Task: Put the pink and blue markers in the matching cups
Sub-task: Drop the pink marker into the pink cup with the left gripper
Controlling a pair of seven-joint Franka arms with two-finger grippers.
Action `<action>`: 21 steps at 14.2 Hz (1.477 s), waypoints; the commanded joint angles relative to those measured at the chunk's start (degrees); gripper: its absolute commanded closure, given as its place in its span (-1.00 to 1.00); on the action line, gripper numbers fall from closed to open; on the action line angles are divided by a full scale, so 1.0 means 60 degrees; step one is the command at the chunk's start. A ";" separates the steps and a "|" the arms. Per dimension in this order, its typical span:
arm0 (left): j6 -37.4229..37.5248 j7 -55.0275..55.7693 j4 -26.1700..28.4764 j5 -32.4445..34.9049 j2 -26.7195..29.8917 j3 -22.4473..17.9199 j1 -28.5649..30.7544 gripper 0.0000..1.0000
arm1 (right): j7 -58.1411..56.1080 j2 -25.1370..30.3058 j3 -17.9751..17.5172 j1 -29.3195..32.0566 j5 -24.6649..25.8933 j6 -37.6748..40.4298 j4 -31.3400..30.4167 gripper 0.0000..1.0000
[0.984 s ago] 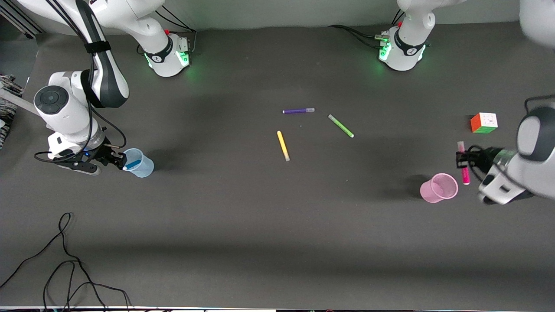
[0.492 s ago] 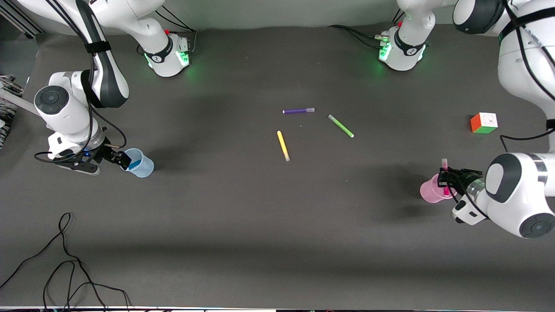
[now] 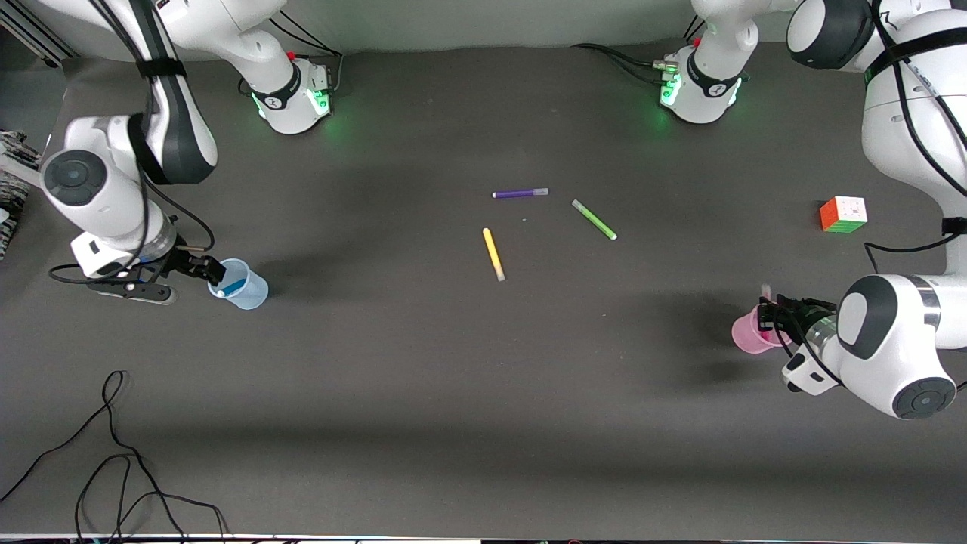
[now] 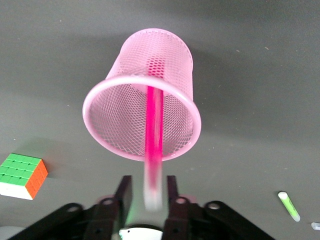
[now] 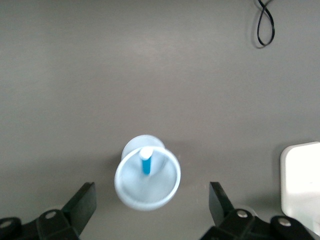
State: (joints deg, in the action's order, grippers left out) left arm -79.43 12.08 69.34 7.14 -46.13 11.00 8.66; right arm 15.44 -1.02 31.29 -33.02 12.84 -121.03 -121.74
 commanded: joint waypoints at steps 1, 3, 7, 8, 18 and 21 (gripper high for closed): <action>0.0230 -0.0182 -0.0321 0.0143 0.0260 -0.0032 -0.0081 -1.00 | -0.1616 0.0009 0.0131 -0.0254 -0.1140 0.2556 0.2339 -1.00; 0.0086 -0.0182 -0.0205 0.0202 0.1004 -0.0017 0.0007 -1.00 | -0.2192 0.0039 0.0190 -0.0224 -0.1290 0.3803 0.3440 -1.00; -0.1346 -0.0182 0.1548 0.0406 0.2952 -0.0017 -0.0022 -1.00 | -0.2207 0.0141 0.0190 -0.0239 -0.1975 0.4804 0.4557 -1.00; -0.1829 -0.0182 0.2149 0.0392 0.3450 -0.0017 0.0022 -1.00 | -0.2193 0.0156 0.0249 -0.0224 -0.2109 0.4805 0.4587 -1.00; -0.2363 -0.0882 0.3679 -0.0720 0.6281 -0.0032 0.0095 -1.00 | -0.1138 0.0097 -0.0145 0.0081 -0.2213 0.4804 0.4602 -1.00; -0.2259 -0.1661 0.3619 -0.0852 0.6691 -0.0032 0.0081 -1.00 | -0.1196 0.0141 -0.1476 0.1237 -0.2228 0.5463 0.4616 -1.00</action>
State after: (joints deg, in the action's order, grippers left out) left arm -93.03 5.33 88.71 3.26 -9.08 11.02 8.91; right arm 7.44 -0.24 26.80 -30.31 0.62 -90.48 -94.88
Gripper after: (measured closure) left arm 0.000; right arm 0.000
